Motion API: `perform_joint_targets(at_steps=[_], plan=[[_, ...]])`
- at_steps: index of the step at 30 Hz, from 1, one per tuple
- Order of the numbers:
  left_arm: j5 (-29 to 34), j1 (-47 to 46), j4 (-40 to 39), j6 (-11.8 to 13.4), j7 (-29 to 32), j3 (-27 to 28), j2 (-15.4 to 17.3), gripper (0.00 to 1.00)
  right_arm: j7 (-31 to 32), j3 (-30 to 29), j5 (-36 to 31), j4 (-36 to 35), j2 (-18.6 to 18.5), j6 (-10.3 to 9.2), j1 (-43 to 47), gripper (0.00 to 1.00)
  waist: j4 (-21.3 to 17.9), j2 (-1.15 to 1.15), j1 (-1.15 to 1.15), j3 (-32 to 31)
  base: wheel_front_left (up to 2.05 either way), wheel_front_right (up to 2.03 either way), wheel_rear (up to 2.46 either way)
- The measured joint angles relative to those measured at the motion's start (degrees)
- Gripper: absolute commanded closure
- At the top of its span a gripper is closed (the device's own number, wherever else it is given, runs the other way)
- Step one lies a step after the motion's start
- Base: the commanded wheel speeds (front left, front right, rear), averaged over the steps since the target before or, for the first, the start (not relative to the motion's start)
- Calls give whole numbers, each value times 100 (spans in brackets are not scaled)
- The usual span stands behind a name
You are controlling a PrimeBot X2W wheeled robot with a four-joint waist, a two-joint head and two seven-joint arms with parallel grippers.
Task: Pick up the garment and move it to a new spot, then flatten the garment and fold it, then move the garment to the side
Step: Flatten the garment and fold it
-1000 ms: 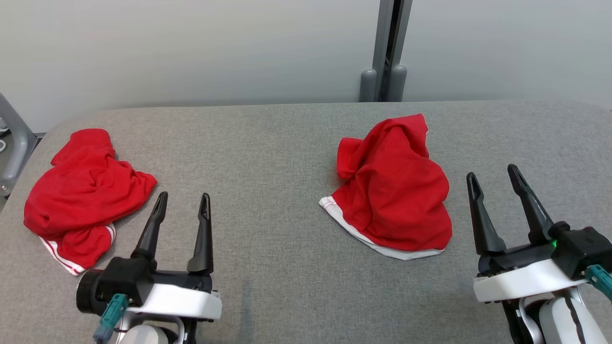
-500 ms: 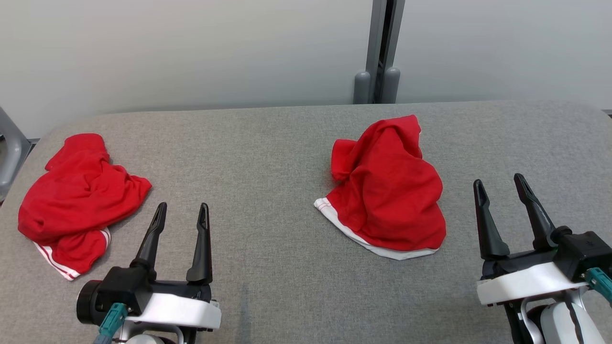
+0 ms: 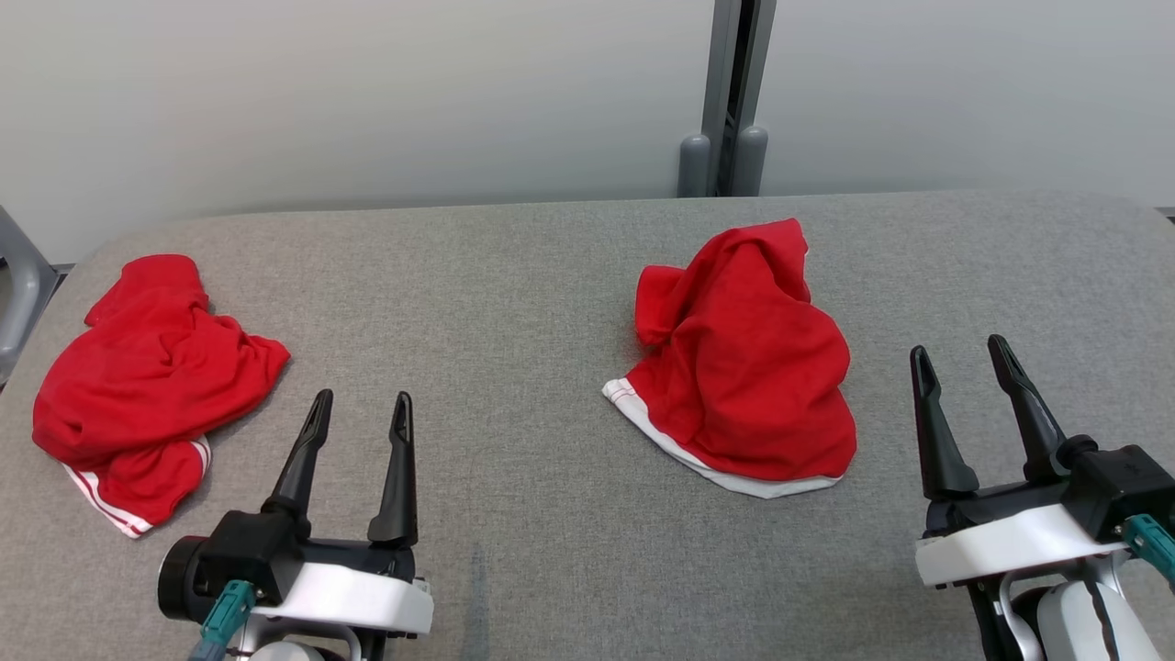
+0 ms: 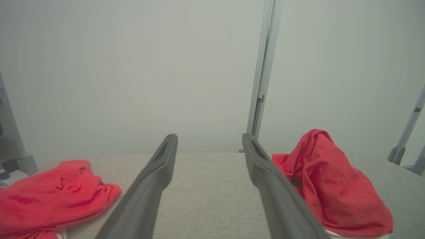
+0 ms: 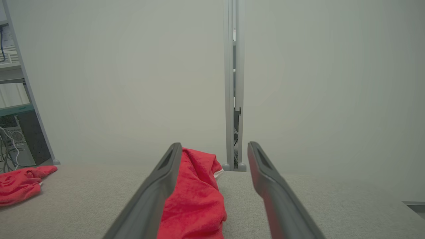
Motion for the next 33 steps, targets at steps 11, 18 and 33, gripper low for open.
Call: perform_joint_targets(at_steps=[11,18,33], plan=[[-191,-5,86,-7,0,-76,0,0,0,-2,-1,54,10,0,-2,0,6,0,0,-5,0,0,0],[-191,-5,105,-5,0,-109,0,0,0,-3,-1,89,13,0,1,0,9,0,0,-24,0,0,0],[-152,-179,137,5,0,-430,-1,0,-1,172,-83,1122,-76,0,-99,0,244,0,0,317,0,0,0]])
